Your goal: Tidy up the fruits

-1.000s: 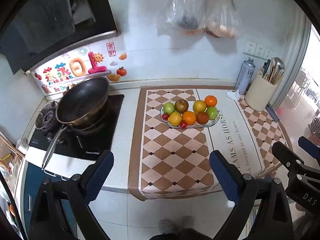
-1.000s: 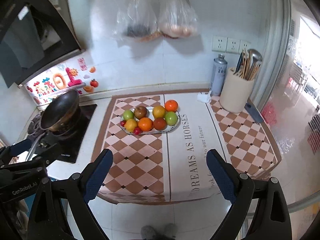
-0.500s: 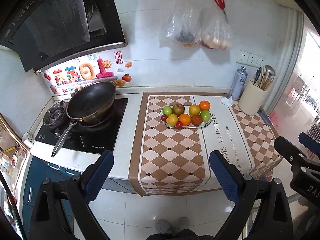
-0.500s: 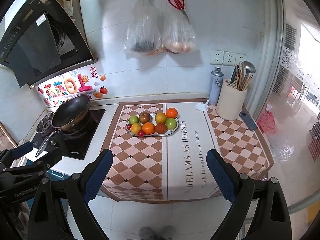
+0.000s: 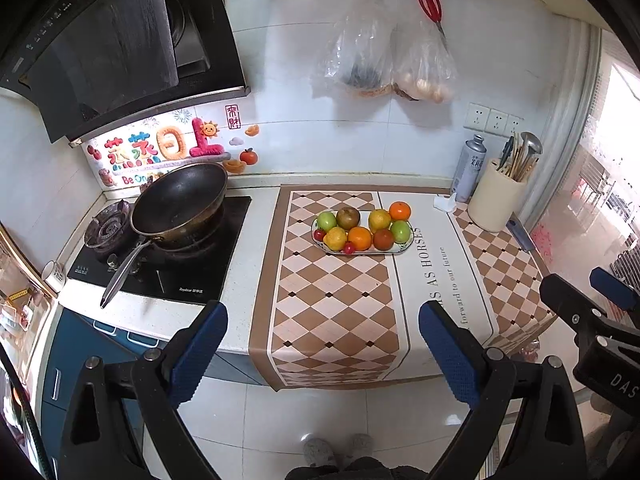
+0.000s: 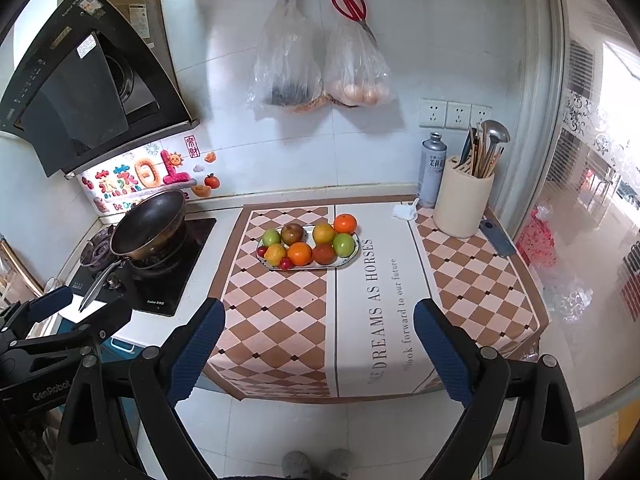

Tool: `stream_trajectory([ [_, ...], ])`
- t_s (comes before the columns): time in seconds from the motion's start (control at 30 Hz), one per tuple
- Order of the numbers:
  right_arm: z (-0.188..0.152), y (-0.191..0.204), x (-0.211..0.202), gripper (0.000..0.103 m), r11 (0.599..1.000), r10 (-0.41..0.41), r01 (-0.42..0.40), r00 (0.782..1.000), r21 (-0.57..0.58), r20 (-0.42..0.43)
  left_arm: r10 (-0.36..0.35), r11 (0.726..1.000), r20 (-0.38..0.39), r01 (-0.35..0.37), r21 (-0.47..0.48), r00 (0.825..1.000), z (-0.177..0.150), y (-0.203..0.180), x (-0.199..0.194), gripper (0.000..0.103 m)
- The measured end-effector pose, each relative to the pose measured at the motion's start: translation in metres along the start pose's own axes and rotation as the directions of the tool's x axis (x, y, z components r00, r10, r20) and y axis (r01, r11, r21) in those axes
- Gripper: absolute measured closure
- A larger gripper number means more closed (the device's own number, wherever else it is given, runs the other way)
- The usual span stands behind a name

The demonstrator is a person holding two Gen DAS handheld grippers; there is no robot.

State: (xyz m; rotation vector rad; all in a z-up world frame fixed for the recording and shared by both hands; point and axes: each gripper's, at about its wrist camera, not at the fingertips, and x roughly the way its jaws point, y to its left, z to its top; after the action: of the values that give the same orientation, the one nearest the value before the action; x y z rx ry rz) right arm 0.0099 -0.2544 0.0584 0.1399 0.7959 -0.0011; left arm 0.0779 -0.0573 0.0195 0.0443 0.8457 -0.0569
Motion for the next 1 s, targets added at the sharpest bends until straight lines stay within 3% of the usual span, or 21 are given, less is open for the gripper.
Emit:
stream_trajectory([
  [0.3,0.015,-0.011,0.041,0.005,1.000,-0.019,0.020,0.999,0.021,-0.027,0.027,0.999,-0.009,-0.028,-0.018,1.000,0.017,0.002,0.026,0.005],
  [1.0,0.061,-0.021,0.174,0.005,0.997,-0.082,0.082,0.989,-0.003,-0.123,0.085,0.996,-0.133,-0.087,-0.008,0.988,0.061,0.002,0.142,0.005],
])
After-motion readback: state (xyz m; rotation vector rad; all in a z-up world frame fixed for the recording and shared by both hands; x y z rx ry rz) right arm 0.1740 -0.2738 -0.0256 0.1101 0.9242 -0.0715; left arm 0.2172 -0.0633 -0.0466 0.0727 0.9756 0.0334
